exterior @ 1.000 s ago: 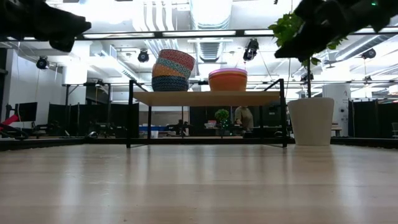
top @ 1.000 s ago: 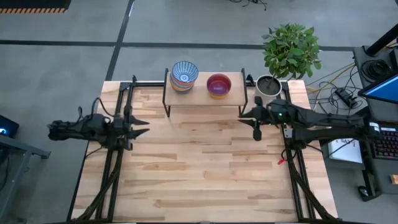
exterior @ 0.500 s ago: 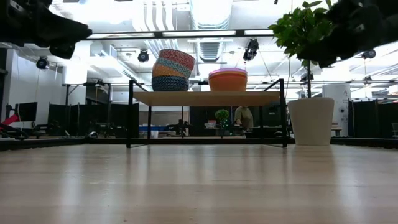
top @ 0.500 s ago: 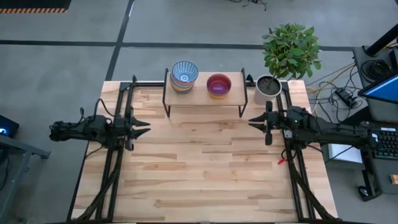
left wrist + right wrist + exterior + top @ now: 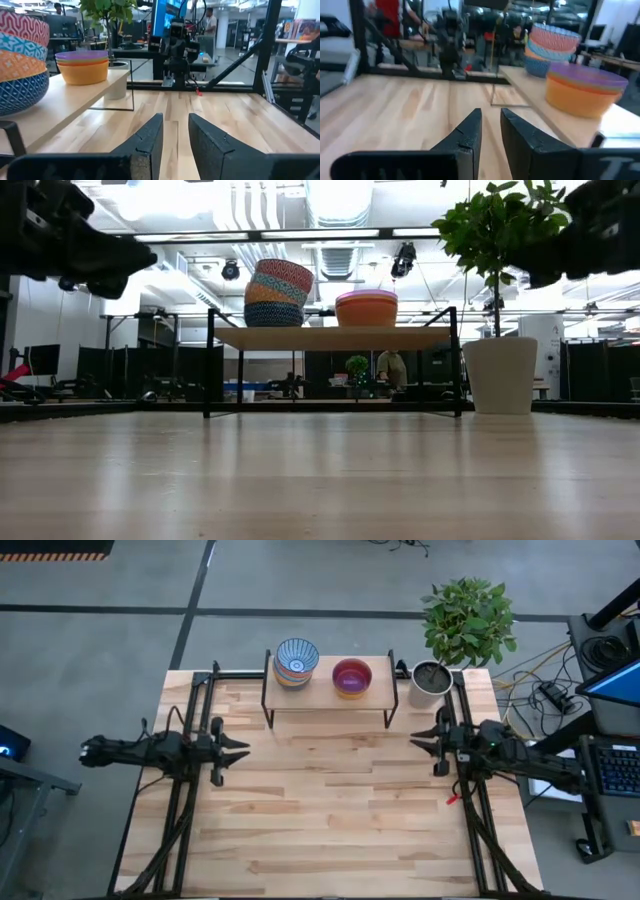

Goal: Place and stack bowls onto a shelf
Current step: Return to Home Position

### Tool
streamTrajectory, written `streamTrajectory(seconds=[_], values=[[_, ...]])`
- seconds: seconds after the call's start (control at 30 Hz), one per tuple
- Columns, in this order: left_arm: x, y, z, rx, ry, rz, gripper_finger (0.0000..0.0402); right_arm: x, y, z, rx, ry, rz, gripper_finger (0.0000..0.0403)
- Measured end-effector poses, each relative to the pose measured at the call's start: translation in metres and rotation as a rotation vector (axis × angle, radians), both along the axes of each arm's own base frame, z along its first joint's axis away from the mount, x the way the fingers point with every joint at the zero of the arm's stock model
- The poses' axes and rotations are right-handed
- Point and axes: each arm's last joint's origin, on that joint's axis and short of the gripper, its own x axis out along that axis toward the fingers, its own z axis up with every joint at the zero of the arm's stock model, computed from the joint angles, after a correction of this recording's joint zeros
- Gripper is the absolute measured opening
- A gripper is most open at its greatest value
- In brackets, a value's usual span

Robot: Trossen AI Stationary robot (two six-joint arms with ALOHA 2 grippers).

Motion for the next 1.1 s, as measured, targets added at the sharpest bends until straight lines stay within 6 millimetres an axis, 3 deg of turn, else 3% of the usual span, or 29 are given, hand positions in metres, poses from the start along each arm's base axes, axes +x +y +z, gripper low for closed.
streamTrajectory(seconds=[0.13,0.4,0.63,0.77,1.1], values=[[0.005,-0.001,-0.013,-0.017,-0.058,-0.008,0.0074,0.003,0.000,-0.001,-0.008,-0.012,0.024,0.0061],[0.006,-0.001,-0.011,0.007,-0.081,-0.004,0.0074,0.010,0.002,-0.026,-0.010,-0.037,0.141,0.0061],[0.006,0.002,-0.013,-0.212,-0.089,0.074,0.0074,0.011,0.005,-0.027,0.096,-0.018,0.268,0.0045],[0.007,0.002,-0.013,-0.228,-0.080,0.076,0.0074,0.011,0.005,-0.027,0.180,-0.014,0.266,0.0044],[0.008,0.002,-0.014,-0.226,-0.069,0.078,0.0074,0.011,0.005,-0.027,0.182,-0.013,0.266,0.0045]])
